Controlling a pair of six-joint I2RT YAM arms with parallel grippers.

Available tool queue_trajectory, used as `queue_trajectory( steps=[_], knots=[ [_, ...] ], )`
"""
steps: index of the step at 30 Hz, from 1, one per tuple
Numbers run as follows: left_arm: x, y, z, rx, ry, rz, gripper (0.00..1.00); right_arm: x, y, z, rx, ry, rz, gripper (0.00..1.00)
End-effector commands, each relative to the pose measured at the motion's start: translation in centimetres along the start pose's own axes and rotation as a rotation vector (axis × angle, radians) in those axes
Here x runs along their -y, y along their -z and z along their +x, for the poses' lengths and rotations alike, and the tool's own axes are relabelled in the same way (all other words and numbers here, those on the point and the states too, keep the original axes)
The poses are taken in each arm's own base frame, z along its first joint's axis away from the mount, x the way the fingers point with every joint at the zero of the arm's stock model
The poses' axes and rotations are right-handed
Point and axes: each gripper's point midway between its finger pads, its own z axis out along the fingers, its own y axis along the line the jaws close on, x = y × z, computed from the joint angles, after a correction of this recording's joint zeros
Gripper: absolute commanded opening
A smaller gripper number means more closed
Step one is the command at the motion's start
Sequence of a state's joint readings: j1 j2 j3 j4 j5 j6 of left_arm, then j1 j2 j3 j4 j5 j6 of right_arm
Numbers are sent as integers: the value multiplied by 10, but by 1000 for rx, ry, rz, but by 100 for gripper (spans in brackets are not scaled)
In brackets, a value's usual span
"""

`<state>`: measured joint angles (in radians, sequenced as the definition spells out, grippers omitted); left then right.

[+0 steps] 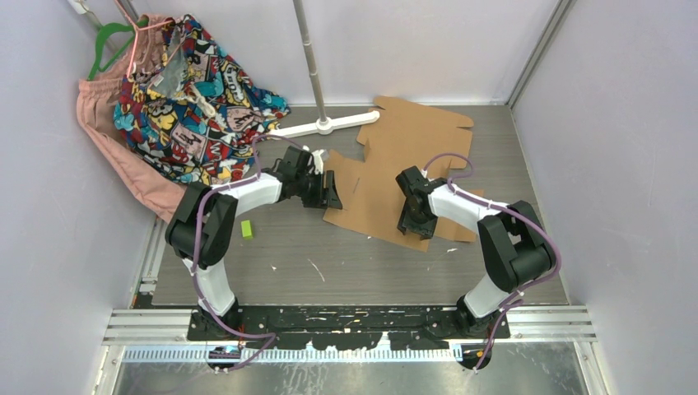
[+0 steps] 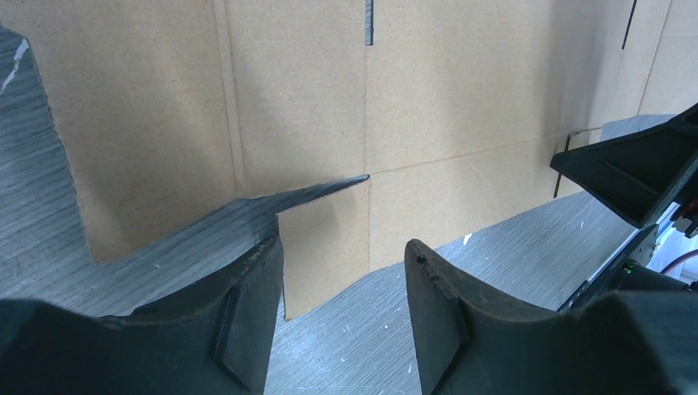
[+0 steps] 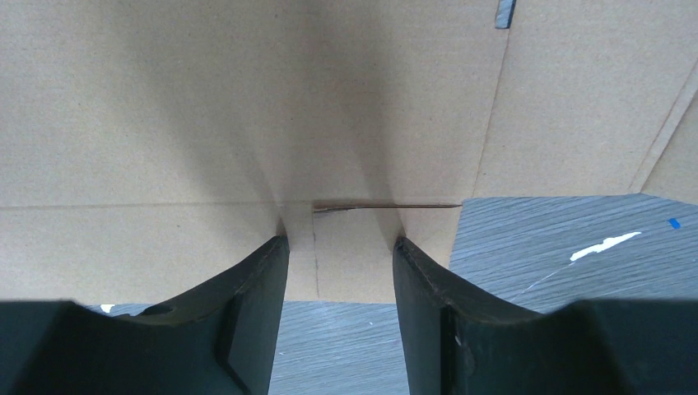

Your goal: Fold the paper box

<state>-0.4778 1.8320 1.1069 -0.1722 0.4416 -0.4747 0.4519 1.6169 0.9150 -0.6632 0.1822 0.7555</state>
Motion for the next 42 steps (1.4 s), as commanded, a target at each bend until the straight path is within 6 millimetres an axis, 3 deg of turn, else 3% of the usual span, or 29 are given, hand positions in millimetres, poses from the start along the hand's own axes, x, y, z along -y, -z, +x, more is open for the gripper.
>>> queue_trajectory(
  steps=[1, 23, 28, 32, 35, 39, 40, 42],
  knots=[
    [71, 5, -7, 10, -57, 215, 56, -37, -27, 14, -35, -27, -143, 54],
    [136, 3, 5, -17, -109, 298, 56, -39, -26, 14, -34, -25, -153, 54],
    [137, -10, 17, -48, -109, 297, 56, -38, -26, 15, -33, -23, -156, 54],
    [140, 3, 6, 1, -144, 284, 56, -38, -29, 18, -39, -25, -160, 54],
    [125, 18, -7, 23, -164, 196, 63, -38, -29, 18, -40, -26, -162, 54],
    [95, 35, -24, 85, -124, 128, 81, -38, -28, 17, -36, -24, -162, 54],
    [86, 36, -25, 81, -112, 109, 93, -38, -28, 17, -36, -23, -163, 54],
    [66, 41, -30, 90, -73, 79, 98, -38, -28, 18, -39, -22, -164, 54]
  ],
)
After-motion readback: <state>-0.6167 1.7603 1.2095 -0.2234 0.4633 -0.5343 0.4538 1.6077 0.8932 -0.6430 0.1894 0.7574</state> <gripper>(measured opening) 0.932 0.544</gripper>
